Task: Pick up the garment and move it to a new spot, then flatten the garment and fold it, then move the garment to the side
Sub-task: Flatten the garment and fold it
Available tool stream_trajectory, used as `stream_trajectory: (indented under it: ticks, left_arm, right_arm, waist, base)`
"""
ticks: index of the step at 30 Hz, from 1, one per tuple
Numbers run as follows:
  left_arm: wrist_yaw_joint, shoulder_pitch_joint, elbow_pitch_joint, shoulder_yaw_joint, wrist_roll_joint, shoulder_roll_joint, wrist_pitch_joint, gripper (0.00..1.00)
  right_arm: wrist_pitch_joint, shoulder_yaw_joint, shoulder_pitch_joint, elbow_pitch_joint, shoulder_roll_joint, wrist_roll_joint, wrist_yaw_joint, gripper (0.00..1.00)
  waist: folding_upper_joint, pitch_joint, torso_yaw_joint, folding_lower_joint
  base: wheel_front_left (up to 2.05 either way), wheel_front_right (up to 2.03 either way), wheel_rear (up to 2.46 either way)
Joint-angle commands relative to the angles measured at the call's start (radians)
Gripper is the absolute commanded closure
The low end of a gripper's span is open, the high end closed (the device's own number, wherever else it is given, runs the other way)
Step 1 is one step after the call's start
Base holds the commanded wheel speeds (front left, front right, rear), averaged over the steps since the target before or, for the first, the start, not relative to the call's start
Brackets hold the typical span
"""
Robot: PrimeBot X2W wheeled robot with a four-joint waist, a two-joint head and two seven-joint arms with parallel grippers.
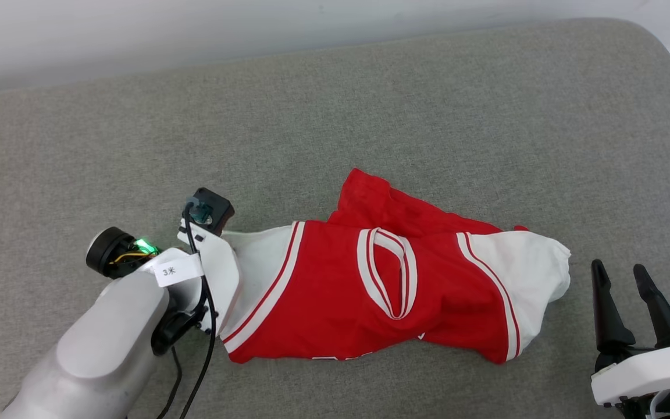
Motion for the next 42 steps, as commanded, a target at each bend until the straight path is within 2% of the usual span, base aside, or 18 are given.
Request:
stream_trajectory:
  ticks: [1, 5, 10, 16, 20, 27, 32, 39, 42]
  left_arm:
    - [0.015, -0.001, 0.000, 0.006, 0.010, -0.006, -0.029, 1.00]
    - [0.055, -0.009, -0.037, 0.040, 0.024, -0.016, -0.142, 1.00]
    - [0.097, -0.010, -0.106, 0.078, 0.040, -0.002, -0.246, 1.00]
    - [0.117, -0.075, -0.168, 0.109, 0.065, -0.008, -0.328, 1.00]
    - [0.131, -0.155, -0.146, 0.144, 0.076, -0.022, -0.384, 1.00]
    - [0.175, -0.257, -0.005, 0.236, 0.050, -0.026, -0.465, 1.00]
    - [0.196, -0.234, 0.142, 0.293, -0.007, -0.017, -0.471, 1.00]
    - [0.194, -0.137, 0.315, 0.348, -0.100, -0.031, -0.451, 1.00]
    - [0.174, -0.095, 0.359, 0.361, -0.142, -0.052, -0.437, 1.00]
  right_arm:
    - [-0.002, -0.005, 0.006, 0.003, 0.002, 0.006, -0.001, 0.00]
    - [0.007, -0.026, 0.013, 0.005, 0.002, 0.005, -0.001, 0.00]
    - [0.017, -0.046, 0.021, 0.001, 0.002, -0.003, -0.001, 0.00]
    - [0.031, -0.051, 0.017, -0.006, 0.002, -0.002, -0.001, 0.00]
    - [0.038, -0.041, -0.003, -0.002, 0.002, 0.003, -0.001, 0.00]
    - [0.023, -0.026, -0.028, 0.024, 0.002, 0.022, -0.001, 0.00]
    - [0.013, -0.017, -0.035, 0.051, 0.002, 0.032, -0.001, 0.00]
    - [0.004, -0.012, -0.052, 0.079, 0.002, 0.037, -0.001, 0.00]
    - [0.005, -0.014, -0.058, 0.086, 0.002, 0.032, -0.001, 0.00]
  waist:
    - [0.0000, -0.009, 0.005, -0.0001]
    - [0.0000, -0.031, 0.018, -0.0001]
    - [0.0000, -0.059, 0.032, -0.0001]
    - [0.0000, -0.058, 0.041, -0.0001]
    - [0.0000, -0.038, 0.028, -0.0001]
    - [0.0000, 0.008, -0.008, -0.0001]
    - [0.0000, 0.036, -0.023, -0.0001]
    - [0.0000, 0.060, -0.015, -0.0001]
    - [0.0000, 0.062, -0.005, -0.0001]
  base:
    - [0.00, 0.00, 0.00]
    - [0.00, 0.00, 0.00]
    - [0.00, 0.00, 0.00]
    - [0.00, 0.00, 0.00]
    - [0.00, 0.00, 0.00]
    - [0.00, 0.00, 0.00]
    - [0.00, 0.00, 0.00]
    - [0.00, 0.00, 0.00]
    - [0.00, 0.00, 0.00]
